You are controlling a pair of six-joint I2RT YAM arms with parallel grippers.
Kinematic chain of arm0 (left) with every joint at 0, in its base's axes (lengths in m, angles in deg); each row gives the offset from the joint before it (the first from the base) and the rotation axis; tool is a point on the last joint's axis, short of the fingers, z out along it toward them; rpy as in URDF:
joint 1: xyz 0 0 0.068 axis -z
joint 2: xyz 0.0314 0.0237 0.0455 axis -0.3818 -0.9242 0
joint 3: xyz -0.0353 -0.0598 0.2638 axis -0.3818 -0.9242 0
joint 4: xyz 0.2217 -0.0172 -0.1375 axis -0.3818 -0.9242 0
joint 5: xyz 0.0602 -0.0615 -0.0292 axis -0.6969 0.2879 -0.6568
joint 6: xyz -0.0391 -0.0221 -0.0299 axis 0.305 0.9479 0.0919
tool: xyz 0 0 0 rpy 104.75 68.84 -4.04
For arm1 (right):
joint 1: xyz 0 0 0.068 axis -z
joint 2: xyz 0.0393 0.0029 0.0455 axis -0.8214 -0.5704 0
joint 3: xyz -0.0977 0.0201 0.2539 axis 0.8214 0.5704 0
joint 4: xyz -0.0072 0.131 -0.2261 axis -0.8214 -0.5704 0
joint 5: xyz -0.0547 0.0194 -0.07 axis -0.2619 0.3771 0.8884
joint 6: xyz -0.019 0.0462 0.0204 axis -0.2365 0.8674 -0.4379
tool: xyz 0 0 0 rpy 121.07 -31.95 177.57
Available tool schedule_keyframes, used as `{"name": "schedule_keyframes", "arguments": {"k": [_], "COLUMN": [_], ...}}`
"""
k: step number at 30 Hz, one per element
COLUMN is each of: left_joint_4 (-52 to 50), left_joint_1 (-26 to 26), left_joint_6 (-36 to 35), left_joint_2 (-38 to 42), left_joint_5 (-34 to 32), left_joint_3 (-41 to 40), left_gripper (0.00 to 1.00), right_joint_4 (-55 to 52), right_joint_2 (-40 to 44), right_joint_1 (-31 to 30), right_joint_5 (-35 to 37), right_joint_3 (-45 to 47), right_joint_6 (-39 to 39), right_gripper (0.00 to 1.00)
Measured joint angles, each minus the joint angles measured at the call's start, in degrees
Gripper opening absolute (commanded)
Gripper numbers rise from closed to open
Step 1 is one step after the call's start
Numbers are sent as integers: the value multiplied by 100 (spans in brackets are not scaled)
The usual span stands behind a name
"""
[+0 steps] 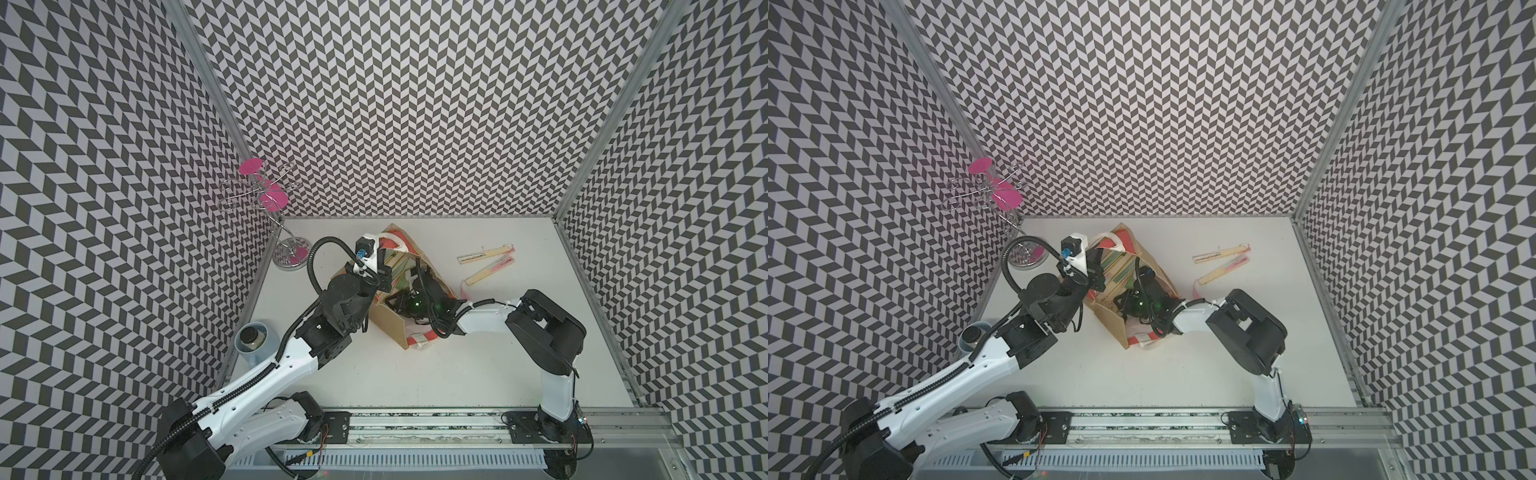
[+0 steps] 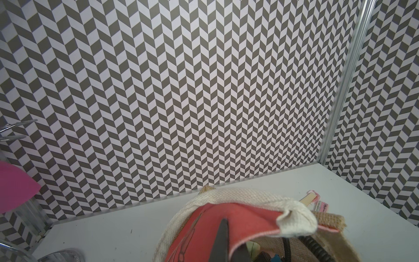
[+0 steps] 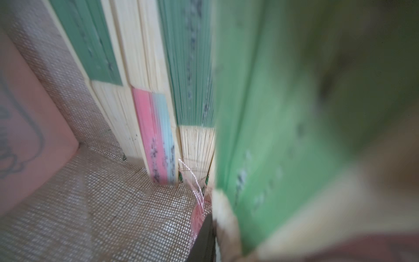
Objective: Take out the folding fans from the tote bags
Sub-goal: Pick up the folding fan from the canvas bag.
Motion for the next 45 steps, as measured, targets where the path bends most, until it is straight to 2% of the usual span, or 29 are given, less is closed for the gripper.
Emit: {"name": "schedule_keyframes", "arguments": {"k": [6, 26, 45], "left_joint_4": [52, 149, 162], "left_joint_1": [0, -46, -225], "left_joint_6": [-28, -170, -79], "left_joint_2": [0, -28, -363], "left_joint_5": [-149, -568, -691], "left_joint_3": [0, 0, 197], "left_gripper": [0, 0, 0], "right_joint_4": [-179, -1117, -1521], "right_joint_2": [229, 2273, 3681], "right_joint_1": [-7, -470, -793], "right_joint_5": [79, 850, 931], "right_joint_3": [17, 160, 837], "right_joint_6": [-251, -1757, -2898], "right_gripper": [6, 5, 5]}}
